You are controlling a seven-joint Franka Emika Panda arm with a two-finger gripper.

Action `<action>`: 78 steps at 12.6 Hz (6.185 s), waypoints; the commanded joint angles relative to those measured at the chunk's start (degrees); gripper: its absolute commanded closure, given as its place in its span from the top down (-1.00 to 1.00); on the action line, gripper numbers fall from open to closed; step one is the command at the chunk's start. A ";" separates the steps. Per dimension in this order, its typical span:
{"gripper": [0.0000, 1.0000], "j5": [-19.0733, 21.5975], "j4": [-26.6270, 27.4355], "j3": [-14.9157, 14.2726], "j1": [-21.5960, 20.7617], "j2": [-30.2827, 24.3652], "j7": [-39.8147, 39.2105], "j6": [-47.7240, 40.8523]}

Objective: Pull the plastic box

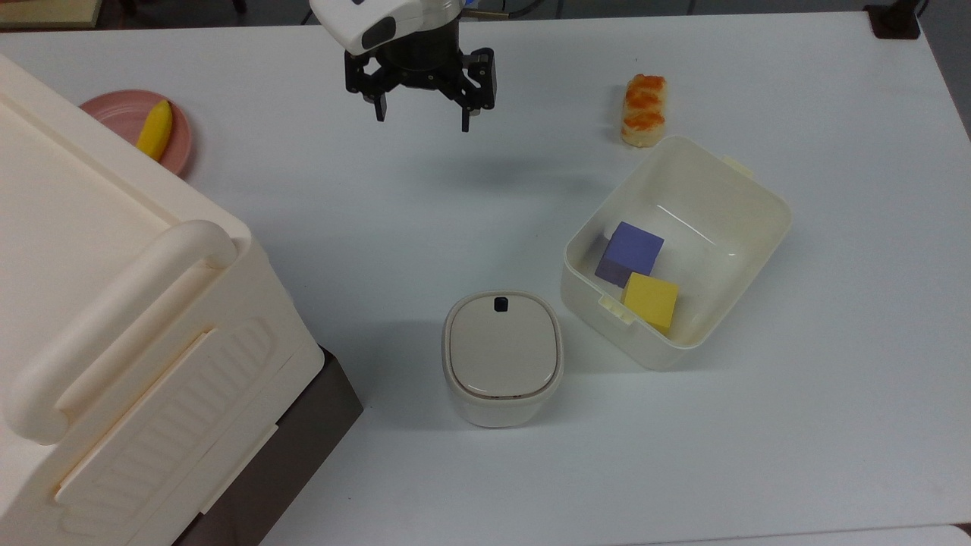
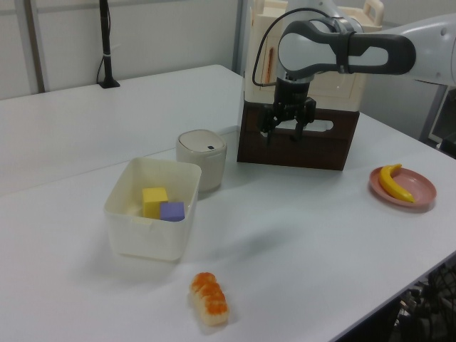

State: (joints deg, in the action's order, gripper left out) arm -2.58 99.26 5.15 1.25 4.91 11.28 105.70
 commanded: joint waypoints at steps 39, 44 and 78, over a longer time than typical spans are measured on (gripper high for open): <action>1.00 5.92 -0.12 0.30 -15.31 9.06 40.39 16.73; 0.68 3.73 -4.33 0.30 -17.86 15.56 43.21 18.67; 1.00 0.83 5.33 -0.23 -12.50 6.61 39.26 6.45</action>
State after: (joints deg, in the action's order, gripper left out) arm -0.36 102.84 5.31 -11.21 13.55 51.69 112.74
